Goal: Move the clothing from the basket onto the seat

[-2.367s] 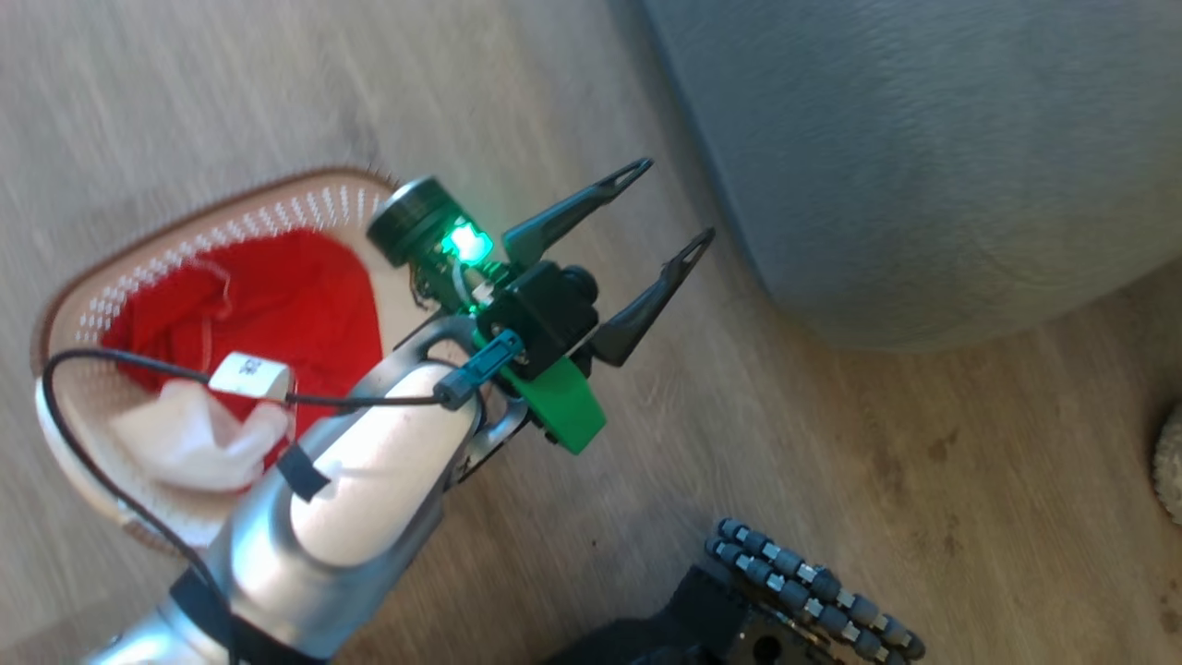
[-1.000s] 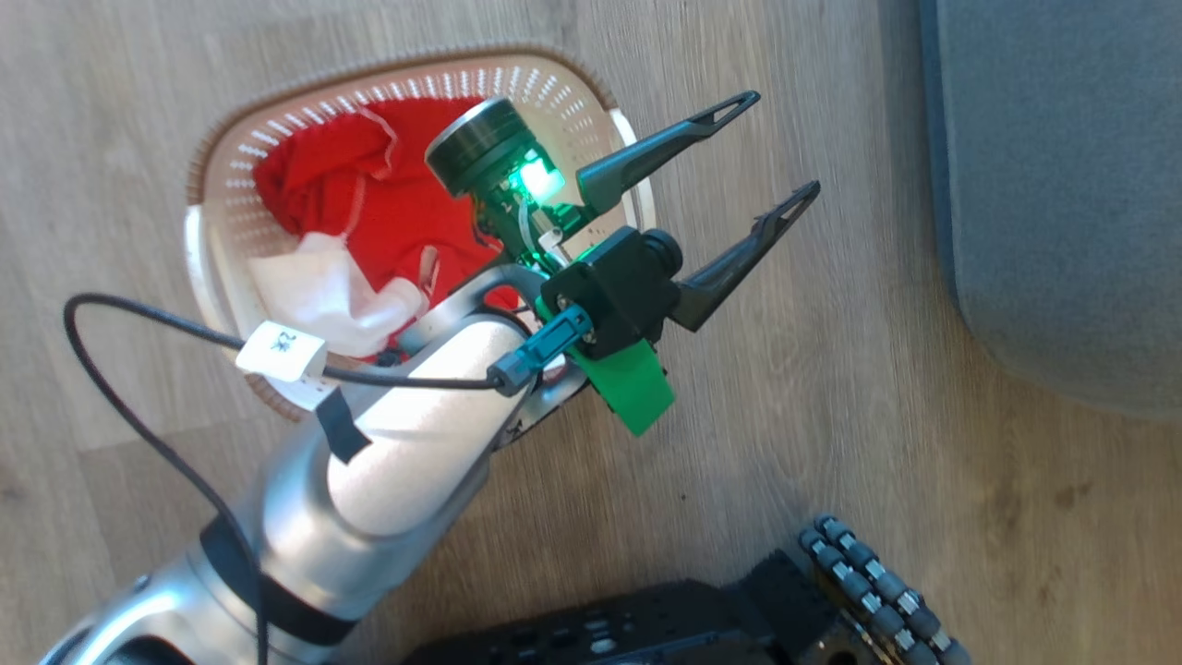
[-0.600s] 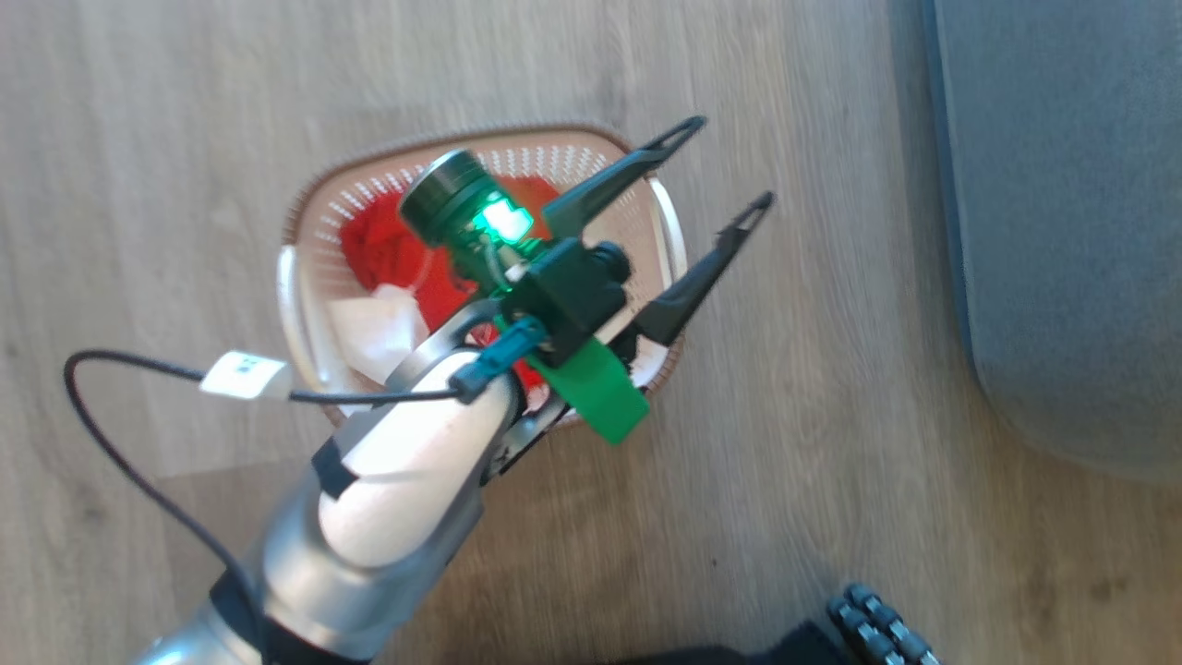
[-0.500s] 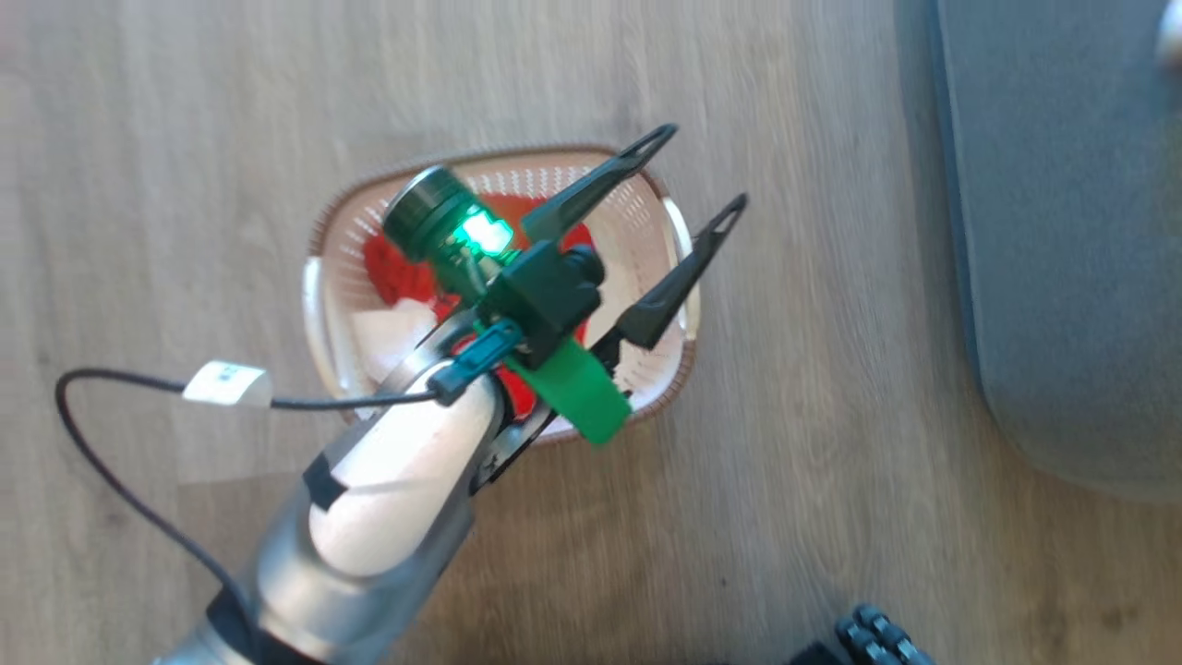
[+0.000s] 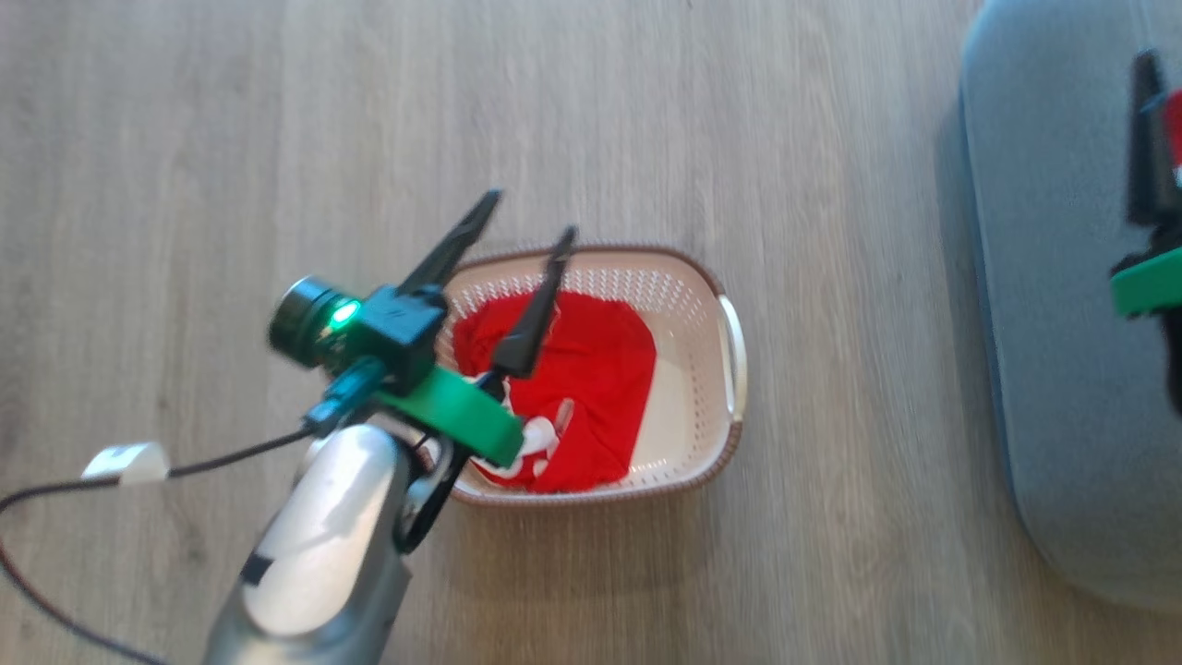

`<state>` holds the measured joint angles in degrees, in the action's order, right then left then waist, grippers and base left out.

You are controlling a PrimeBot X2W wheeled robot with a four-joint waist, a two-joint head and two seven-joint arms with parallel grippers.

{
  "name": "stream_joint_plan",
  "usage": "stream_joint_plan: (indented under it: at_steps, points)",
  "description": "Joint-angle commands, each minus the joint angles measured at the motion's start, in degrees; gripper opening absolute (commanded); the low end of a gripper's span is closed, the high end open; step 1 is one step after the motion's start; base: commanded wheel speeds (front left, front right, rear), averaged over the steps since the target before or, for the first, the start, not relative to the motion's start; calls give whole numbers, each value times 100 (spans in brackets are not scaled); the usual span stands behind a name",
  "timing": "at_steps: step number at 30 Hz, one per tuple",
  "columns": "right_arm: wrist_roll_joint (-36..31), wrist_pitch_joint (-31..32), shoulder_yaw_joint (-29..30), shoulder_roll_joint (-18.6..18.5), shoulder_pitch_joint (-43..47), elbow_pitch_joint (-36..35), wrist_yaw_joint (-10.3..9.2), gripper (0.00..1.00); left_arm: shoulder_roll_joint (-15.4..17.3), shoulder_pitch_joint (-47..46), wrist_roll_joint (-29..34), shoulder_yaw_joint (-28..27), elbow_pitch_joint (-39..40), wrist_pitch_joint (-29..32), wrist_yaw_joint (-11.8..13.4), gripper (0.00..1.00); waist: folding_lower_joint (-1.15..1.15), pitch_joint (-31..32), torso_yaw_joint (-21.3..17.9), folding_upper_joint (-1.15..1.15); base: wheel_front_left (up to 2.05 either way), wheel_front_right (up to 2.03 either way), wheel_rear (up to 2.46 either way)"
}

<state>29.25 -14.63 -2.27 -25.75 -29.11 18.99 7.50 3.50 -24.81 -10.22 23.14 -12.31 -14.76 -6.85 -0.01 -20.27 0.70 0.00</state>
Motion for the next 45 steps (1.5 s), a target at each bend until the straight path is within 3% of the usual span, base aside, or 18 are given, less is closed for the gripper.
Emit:
stream_joint_plan:
  at_steps: [1,9,21,36,45]
  points:
    - [-43,-37,-59,-50,145,-209,-1,100,12,17,23,-271,157,-24,24,100,1,219,159,0,0,0,0]
    - [-290,-37,-155,379,832,-698,-1,100,-20,706,161,-1256,89,-24,187,100,1,750,344,0,0,0,0]
    - [-620,-37,-292,850,1603,-996,-1,100,-55,1441,246,-2163,157,-24,468,100,1,1319,436,0,0,0,0]
    - [-908,-37,-217,1309,2455,-899,-1,100,-61,2250,367,-2358,291,-24,406,100,1,1851,413,0,0,0,0]
    - [-1117,-37,-69,1506,2612,-666,-1,100,-62,2266,409,-2385,142,-24,378,100,1,1990,360,0,0,0,0]
